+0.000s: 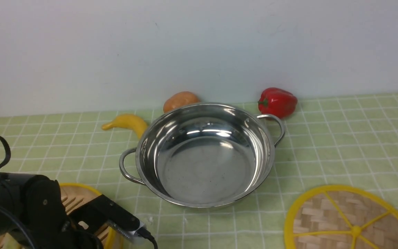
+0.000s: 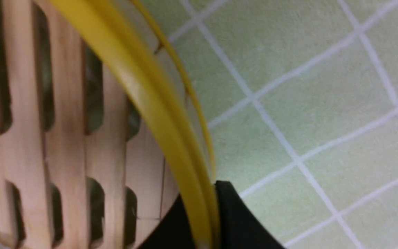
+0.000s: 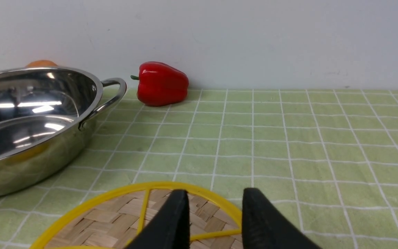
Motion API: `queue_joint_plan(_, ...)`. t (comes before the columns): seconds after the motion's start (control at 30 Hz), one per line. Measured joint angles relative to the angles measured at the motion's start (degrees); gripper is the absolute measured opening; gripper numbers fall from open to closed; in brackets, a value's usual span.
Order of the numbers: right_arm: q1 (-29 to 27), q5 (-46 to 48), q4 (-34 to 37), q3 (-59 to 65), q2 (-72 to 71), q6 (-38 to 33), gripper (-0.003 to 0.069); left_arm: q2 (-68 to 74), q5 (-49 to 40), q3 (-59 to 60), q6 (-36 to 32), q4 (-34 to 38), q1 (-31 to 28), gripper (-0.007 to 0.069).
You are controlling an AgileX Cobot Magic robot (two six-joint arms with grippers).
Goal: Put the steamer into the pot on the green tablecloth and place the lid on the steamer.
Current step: 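Grasp the rim of the steamer basket holding the buns with the left gripper, then place the bamboo steamer basket with dumplings into the steel pot with the left gripper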
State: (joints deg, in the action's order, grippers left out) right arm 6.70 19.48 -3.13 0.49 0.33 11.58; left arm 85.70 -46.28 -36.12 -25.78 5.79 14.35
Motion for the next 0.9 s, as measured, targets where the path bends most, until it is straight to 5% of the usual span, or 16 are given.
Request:
queue_joint_plan(0.27,0.0,0.0,0.0,0.0,0.0,0.0,0.024,-0.2,-18.1,-17.2,-5.0,-8.1,0.0,0.0023)
queue_joint_plan(0.47,0.0,0.0,0.0,0.0,0.0,0.0,0.024,-0.4,-22.7,-33.7,-7.7,-11.8,0.3,0.0023)
queue_joint_plan(0.67,0.0,0.0,0.0,0.0,0.0,0.0,0.024,3.5,-24.1,-47.0,-17.3,-12.8,6.8,0.0023)
queue_joint_plan(0.9,0.0,0.0,0.0,0.0,0.0,0.0,0.024,13.1,-21.4,-48.8,-29.4,-12.4,17.7,0.0026)
